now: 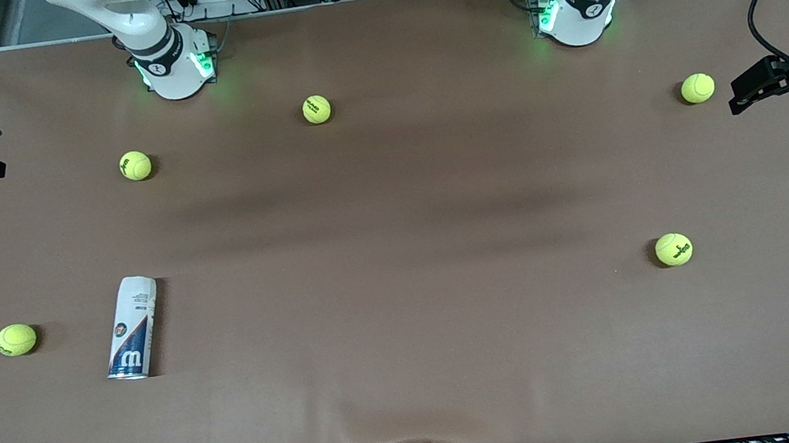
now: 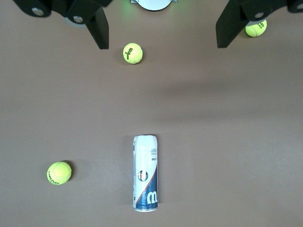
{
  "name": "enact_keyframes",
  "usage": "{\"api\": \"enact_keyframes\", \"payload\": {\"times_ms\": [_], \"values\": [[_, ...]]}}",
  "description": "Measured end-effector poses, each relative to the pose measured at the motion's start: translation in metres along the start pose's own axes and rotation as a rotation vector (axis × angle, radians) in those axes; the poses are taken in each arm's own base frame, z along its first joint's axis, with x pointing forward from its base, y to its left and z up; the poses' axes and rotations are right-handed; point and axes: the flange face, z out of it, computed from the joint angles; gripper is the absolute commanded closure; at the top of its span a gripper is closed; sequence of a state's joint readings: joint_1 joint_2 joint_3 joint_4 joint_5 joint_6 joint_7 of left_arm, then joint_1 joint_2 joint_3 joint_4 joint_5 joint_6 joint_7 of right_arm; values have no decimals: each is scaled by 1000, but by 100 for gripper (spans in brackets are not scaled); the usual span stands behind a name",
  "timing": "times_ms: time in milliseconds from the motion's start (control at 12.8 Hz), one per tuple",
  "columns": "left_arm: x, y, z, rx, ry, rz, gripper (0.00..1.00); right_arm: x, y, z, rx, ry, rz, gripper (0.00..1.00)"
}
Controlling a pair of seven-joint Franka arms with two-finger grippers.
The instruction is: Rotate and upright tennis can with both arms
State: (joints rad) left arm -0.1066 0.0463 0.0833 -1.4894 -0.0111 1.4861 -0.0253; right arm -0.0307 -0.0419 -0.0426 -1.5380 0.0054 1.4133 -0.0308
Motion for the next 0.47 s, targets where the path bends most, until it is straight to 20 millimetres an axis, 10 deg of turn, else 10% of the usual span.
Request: {"api": "enact_keyframes", "payload": {"times_ms": [468], "values": [[2,-1,3,0,-5,-2,0,0,-1,0,3,1,-2,0]]}}
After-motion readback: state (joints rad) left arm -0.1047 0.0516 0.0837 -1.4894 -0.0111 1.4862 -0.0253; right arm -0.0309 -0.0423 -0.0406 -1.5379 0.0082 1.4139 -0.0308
